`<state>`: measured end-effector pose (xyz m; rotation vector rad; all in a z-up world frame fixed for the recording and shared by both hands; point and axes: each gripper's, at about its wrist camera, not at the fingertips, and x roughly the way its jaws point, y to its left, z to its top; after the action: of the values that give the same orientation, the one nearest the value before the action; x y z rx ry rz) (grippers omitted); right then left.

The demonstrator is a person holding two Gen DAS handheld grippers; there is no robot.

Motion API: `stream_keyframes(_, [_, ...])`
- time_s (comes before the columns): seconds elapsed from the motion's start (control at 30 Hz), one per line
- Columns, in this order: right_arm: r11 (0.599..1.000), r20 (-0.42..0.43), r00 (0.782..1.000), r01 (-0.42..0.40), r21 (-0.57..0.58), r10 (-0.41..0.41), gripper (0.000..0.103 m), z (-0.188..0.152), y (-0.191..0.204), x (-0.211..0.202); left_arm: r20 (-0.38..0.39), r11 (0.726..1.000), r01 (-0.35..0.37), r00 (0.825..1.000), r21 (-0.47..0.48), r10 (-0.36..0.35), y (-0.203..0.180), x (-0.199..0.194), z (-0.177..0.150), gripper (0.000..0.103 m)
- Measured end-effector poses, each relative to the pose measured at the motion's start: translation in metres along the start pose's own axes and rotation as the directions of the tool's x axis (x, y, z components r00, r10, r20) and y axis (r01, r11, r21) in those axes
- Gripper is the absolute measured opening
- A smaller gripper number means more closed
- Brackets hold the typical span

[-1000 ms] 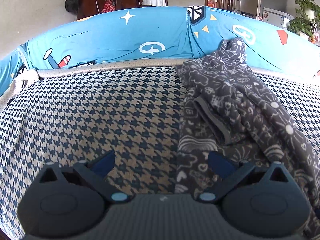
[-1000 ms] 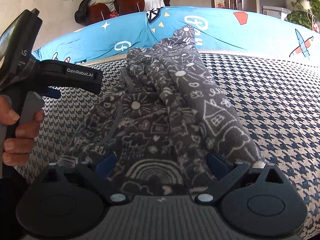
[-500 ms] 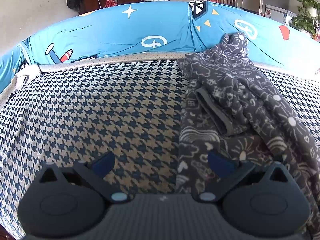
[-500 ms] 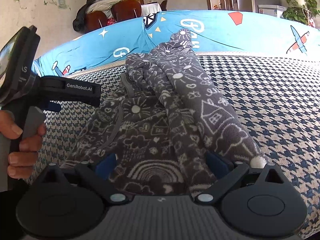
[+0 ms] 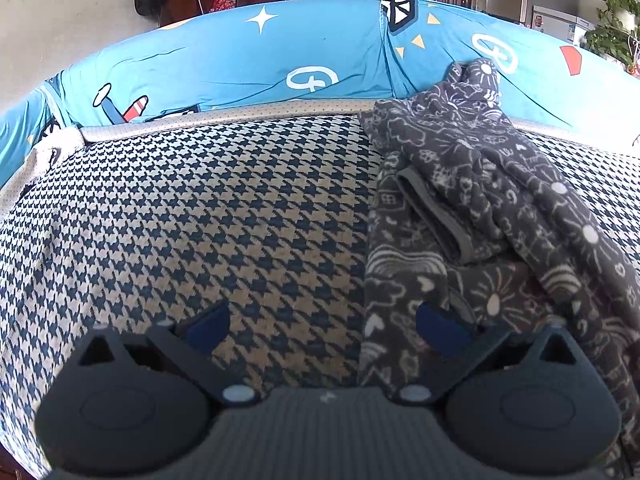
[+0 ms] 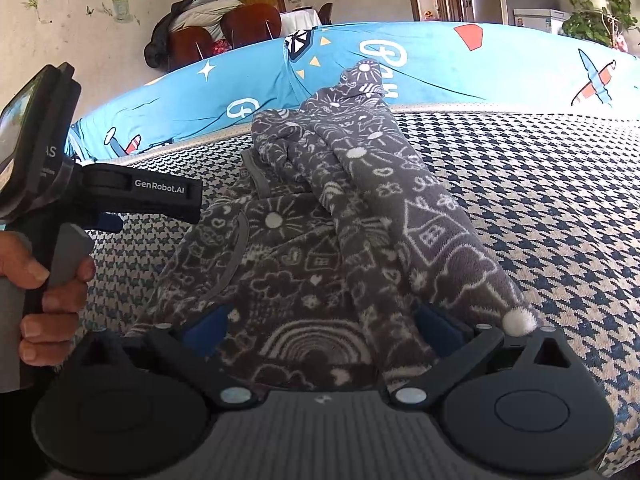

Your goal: Fold clothes

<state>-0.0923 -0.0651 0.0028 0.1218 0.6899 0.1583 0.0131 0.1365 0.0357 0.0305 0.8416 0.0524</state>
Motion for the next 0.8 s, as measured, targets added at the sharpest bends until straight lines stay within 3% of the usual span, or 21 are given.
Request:
stream_keyframes(0.43, [0.997, 0.005, 0.998, 0.055, -0.062, -0.055, 0.103, -0.003, 0.011, 0.005, -0.013, 0.996, -0.002, 1.000, -0.084, 0.001, 0.021, 0.002, 0.000, 0.103])
stream_keyframes(0.8, [0.978, 0.005, 0.998, 0.065, -0.199, -0.066, 0.103, -0.010, 0.018, 0.006, -0.003, 0.997, 0.008, 1.000, -0.073, -0.008, 0.014, 0.000, 0.001, 0.103])
